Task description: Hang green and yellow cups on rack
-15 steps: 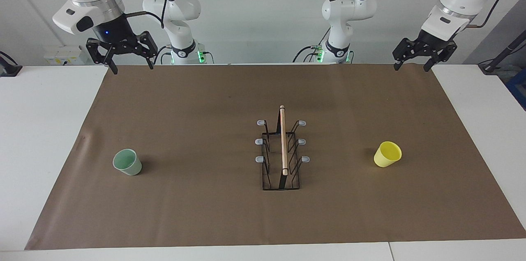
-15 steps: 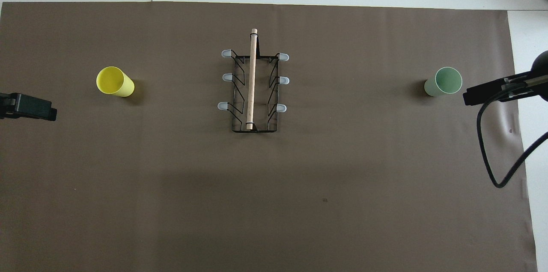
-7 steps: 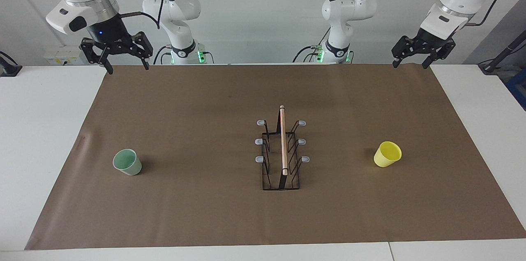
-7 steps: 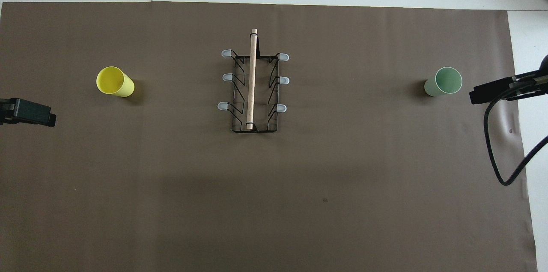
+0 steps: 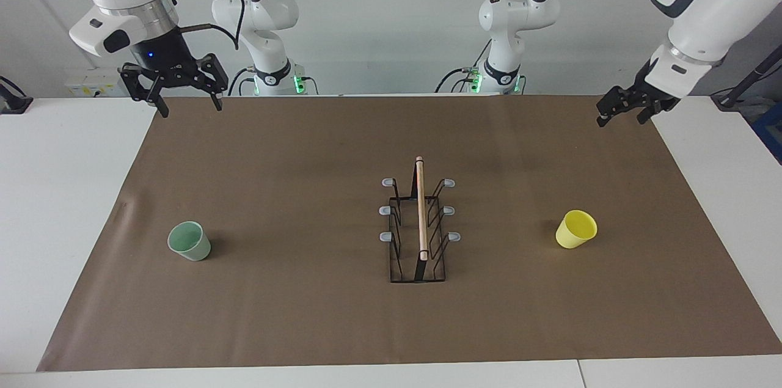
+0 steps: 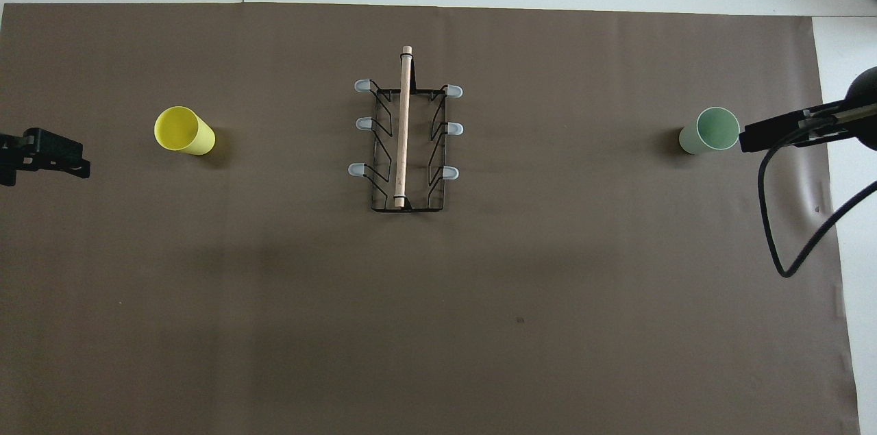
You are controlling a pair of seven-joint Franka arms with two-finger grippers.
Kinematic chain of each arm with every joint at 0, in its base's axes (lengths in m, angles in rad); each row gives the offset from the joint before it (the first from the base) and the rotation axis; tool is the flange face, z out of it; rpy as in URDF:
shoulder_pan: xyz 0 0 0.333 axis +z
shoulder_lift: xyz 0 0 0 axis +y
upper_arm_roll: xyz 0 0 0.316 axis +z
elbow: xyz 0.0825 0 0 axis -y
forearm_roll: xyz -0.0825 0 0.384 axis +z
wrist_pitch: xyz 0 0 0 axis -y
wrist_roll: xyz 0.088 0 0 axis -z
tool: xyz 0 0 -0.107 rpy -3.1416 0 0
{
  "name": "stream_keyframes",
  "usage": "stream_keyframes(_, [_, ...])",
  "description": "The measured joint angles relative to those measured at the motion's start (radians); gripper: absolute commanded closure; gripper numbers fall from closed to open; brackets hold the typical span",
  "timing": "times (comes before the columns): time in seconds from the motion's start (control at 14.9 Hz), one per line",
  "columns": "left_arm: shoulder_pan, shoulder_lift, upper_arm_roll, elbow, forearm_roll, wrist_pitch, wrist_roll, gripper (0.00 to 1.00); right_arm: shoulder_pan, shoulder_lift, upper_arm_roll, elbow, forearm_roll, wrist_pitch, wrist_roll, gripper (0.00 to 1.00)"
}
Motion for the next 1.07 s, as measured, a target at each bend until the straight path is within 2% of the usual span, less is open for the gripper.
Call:
stream_keyframes(0.27, [0.015, 0.209, 0.037, 0.144, 0.0, 0.044, -0.011, 0.0, 0.063, 0.084, 0.002, -0.009, -0.097, 0.069, -0.011, 0.0])
stream_keyframes(0.54, [0.02, 0.405, 0.08, 0.312, -0.013, 0.045, -0.02, 0.0, 0.07, 0.152, 0.0, -0.009, -0.253, 0.114, -0.254, 0.0])
stream_keyframes(0.67, [0.042, 0.481, 0.1, 0.35, -0.071, 0.072, -0.045, 0.0, 0.071, 0.195, 0.0, -0.009, -0.328, 0.143, -0.361, 0.0])
stream_keyframes(0.87, [0.072, 0.543, 0.105, 0.367, -0.158, 0.113, -0.139, 0.0, 0.088, 0.246, 0.002, -0.011, -0.456, 0.172, -0.554, 0.0])
stream_keyframes(1.07, [0.118, 0.561, 0.115, 0.35, -0.379, 0.102, -0.293, 0.0, 0.091, 0.256, 0.001, -0.018, -0.518, 0.182, -0.674, 0.0])
